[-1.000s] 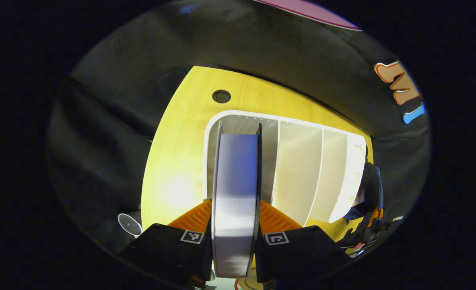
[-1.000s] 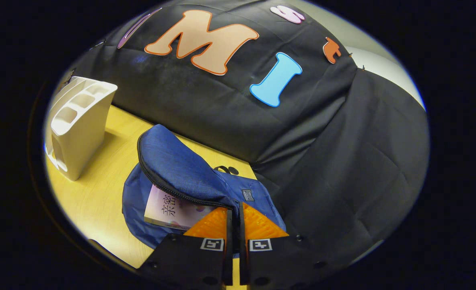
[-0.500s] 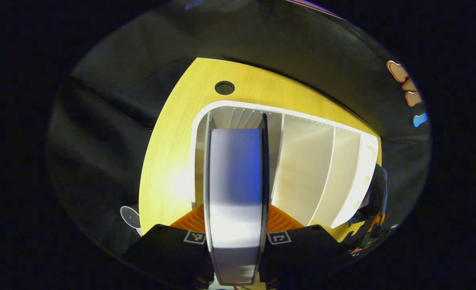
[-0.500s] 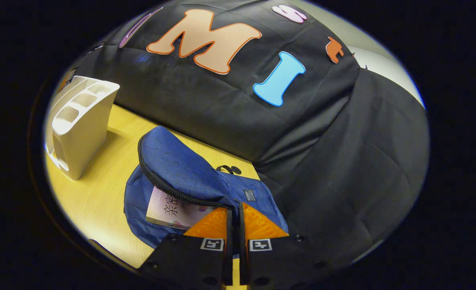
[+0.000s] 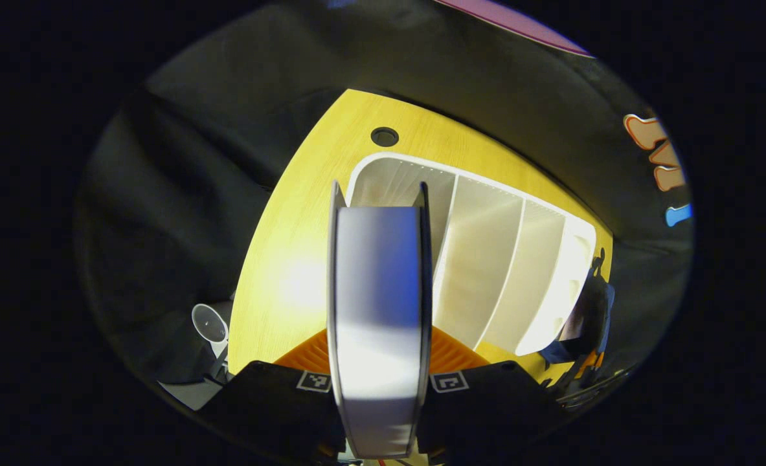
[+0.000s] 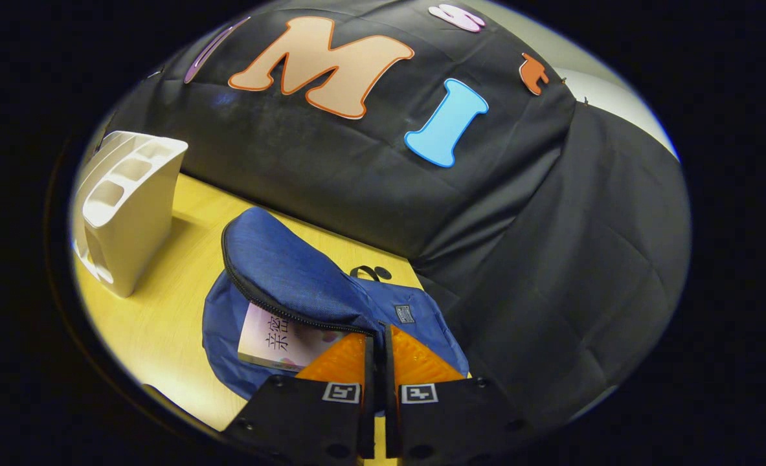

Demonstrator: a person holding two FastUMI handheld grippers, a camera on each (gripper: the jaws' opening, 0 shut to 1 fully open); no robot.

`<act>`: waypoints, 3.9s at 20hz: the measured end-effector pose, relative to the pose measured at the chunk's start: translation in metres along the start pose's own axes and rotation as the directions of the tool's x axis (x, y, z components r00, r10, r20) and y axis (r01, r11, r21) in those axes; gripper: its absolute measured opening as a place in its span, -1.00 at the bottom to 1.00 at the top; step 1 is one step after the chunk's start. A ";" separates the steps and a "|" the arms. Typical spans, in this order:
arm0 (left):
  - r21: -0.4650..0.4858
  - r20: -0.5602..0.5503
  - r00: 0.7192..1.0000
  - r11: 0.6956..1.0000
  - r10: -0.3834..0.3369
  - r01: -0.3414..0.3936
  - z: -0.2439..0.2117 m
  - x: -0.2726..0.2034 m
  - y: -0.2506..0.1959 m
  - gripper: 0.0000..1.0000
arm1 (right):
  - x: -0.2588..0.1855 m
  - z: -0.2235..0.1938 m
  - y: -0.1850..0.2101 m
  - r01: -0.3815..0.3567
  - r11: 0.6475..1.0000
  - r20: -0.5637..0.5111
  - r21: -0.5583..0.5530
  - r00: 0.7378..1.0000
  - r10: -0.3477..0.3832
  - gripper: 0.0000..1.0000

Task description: Open the schoolbag, grab two books from the bookshelf and put them into the schoolbag.

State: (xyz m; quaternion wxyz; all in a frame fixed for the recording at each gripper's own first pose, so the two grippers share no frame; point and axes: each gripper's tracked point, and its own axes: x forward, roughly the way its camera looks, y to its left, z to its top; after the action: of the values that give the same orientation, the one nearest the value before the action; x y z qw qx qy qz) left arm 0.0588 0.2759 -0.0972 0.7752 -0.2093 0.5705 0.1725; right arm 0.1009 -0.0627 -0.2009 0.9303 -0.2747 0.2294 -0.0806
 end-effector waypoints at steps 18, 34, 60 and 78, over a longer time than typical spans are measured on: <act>-0.047 0.164 0.933 0.942 -0.321 0.332 -0.068 -0.134 -0.142 -0.22 | 0.007 0.000 0.000 -0.071 0.996 0.034 0.052 0.997 0.070 -0.82; 0.011 0.051 0.744 0.745 -0.666 0.667 -0.120 -0.014 -0.363 -0.22 | 0.007 0.003 -0.010 -0.128 0.976 0.055 0.175 0.991 0.120 -0.82; -0.059 -0.093 0.482 0.488 -0.871 0.871 -0.170 0.155 -0.536 -0.26 | 0.017 0.018 -0.006 -0.233 0.934 0.144 0.272 0.969 0.200 -0.82; 0.042 -0.033 0.613 0.612 -0.789 0.790 -0.164 0.159 -0.538 0.60 | 0.019 0.015 -0.010 -0.219 0.921 0.123 0.322 0.974 0.189 -0.82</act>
State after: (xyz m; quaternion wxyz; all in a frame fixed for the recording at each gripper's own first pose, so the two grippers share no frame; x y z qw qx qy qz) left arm 0.2440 -0.2636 -0.2236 0.7739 -0.4195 0.4291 -0.2022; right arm 0.1248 -0.0695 -0.1915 0.9759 -0.0914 0.1978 -0.0084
